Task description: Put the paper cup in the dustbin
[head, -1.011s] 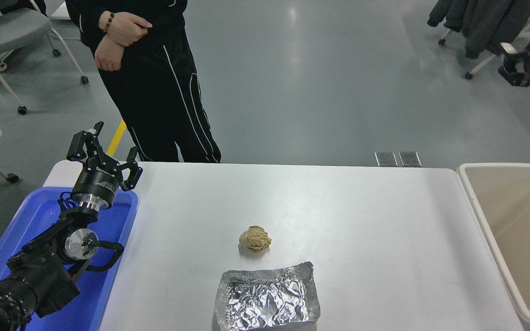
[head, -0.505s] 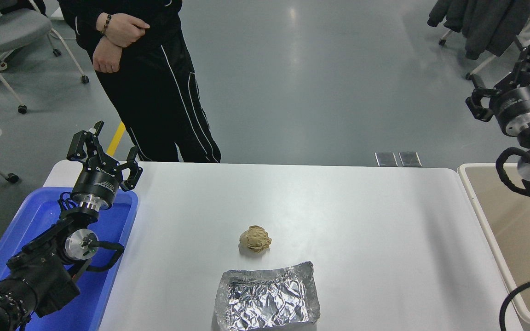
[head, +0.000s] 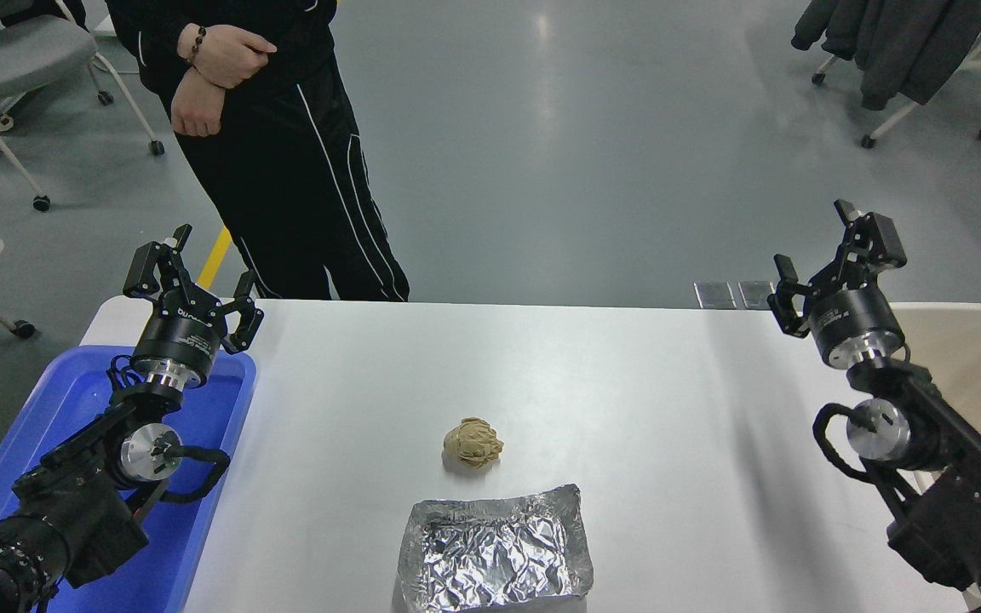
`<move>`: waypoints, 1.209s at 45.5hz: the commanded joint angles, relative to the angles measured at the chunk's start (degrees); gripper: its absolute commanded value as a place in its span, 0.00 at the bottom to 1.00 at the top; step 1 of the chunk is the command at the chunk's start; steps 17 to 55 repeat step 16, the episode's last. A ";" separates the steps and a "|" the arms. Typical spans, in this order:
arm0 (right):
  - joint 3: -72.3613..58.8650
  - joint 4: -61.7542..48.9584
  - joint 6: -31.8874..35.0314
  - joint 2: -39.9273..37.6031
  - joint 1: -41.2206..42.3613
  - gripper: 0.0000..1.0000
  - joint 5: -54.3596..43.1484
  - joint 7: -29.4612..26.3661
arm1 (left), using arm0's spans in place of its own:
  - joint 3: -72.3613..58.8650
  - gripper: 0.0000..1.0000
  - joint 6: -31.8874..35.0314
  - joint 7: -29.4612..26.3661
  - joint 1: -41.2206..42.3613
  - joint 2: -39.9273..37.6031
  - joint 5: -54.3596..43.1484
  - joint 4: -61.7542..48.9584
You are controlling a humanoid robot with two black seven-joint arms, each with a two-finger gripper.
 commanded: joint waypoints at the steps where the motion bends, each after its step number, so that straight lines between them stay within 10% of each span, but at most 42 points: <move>1: 0.03 -0.19 -0.16 2.93 -1.83 0.99 -0.48 1.05 | 0.00 1.00 0.00 0.00 0.00 0.00 0.00 -0.02; 55: 0.21 -0.19 -0.07 2.05 -1.39 0.99 -0.48 1.05 | 0.00 1.00 0.00 0.00 0.00 0.00 0.00 0.06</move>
